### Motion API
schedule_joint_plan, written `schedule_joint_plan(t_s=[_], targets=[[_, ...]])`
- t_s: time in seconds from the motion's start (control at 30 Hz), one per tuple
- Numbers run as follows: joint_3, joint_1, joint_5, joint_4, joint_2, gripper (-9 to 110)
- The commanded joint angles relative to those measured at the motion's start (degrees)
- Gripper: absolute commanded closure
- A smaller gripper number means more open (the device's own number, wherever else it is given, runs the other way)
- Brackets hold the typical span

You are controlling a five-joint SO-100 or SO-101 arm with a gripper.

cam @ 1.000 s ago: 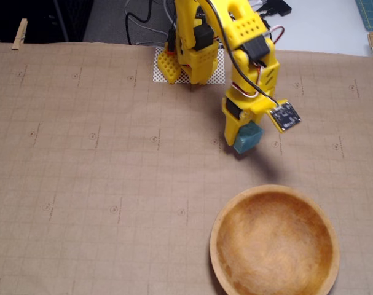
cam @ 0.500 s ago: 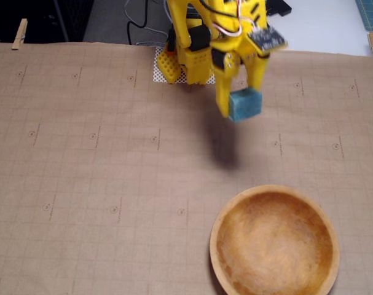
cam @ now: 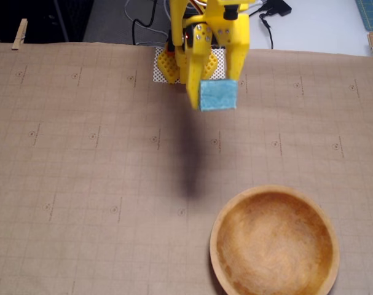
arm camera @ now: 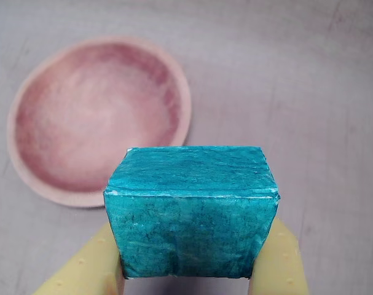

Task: Grasp a blue block and put it in the bowl.

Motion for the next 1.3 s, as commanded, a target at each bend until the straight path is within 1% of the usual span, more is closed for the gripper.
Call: schedule_joint_plan(t_s=[0.0, 0.17, 0.23, 0.53, 0.7, 0.87, 1.27], targets=[[-4.5, 0.1, -0.1, -7.6, -2.5, 105], [-3.8, -1.0, -0.1, -16.8, -8.4, 105], [-4.4, -3.8, -0.1, -20.4, -12.5, 105], [-4.5, -7.9, -0.1, -31.5, -22.2, 105], [-4.9, -10.5, 0.9, -35.8, -27.5, 105], [-6.4, -10.6, 1.9, -38.7, -33.4, 105], [-14.2, -12.1, 2.6, -42.1, -49.3, 105]])
